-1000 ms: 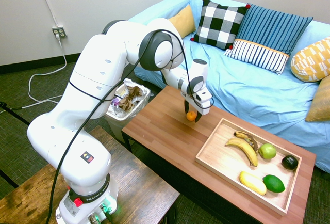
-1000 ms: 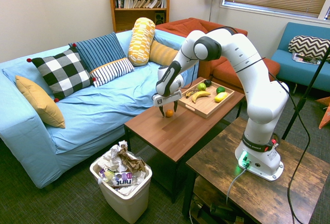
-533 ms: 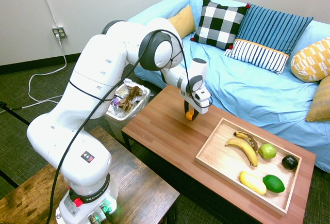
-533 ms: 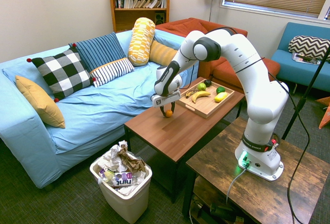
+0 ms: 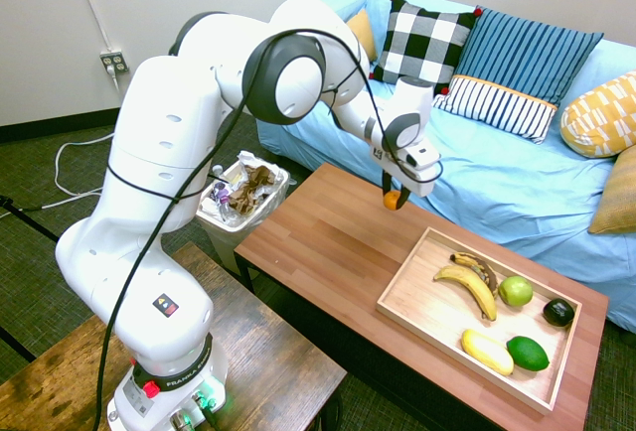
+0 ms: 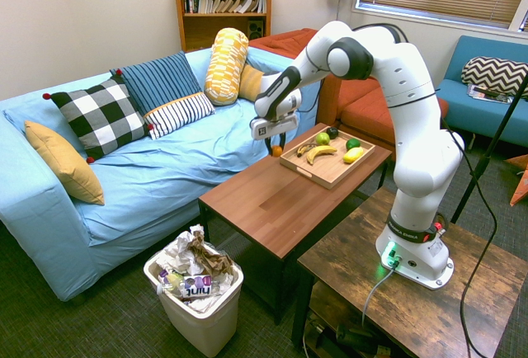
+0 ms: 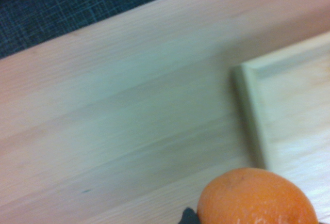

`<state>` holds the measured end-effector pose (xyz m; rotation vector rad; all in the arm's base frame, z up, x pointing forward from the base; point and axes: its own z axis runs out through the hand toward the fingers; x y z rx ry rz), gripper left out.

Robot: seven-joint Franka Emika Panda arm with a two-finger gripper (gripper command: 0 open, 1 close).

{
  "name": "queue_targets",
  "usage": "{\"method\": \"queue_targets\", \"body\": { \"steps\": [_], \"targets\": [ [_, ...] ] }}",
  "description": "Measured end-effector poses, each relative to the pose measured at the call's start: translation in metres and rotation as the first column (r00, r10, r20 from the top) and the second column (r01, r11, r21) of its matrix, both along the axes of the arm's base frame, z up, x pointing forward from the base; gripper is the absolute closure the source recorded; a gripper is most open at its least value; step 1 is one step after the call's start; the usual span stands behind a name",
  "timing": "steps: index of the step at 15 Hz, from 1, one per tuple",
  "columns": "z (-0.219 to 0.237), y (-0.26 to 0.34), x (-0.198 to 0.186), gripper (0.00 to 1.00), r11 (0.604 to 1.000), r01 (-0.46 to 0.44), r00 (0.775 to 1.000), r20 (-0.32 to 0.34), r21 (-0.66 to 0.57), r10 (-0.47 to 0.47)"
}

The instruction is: Put the tangerine in the tray

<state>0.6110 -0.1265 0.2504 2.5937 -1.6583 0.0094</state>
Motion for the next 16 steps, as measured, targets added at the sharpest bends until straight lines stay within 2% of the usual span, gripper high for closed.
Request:
{"method": "queue_targets", "body": {
  "steps": [3, 7, 12, 16],
  "targets": [
    [0.000, -0.084, -0.045, 1.00, 0.997, 0.077, 0.997, -0.009, -0.003, -0.077],
    [-0.047, -0.158, -0.086, 1.00, 0.980, 0.198, 0.980, -0.019, -0.032, -0.199],
    [-0.116, -0.161, -0.084, 1.00, 0.973, 0.226, 0.971, -0.074, -0.045, -0.229],
    [-0.150, -0.161, -0.077, 1.00, 0.971, 0.236, 0.966, -0.101, -0.051, -0.240]
  ]
}}
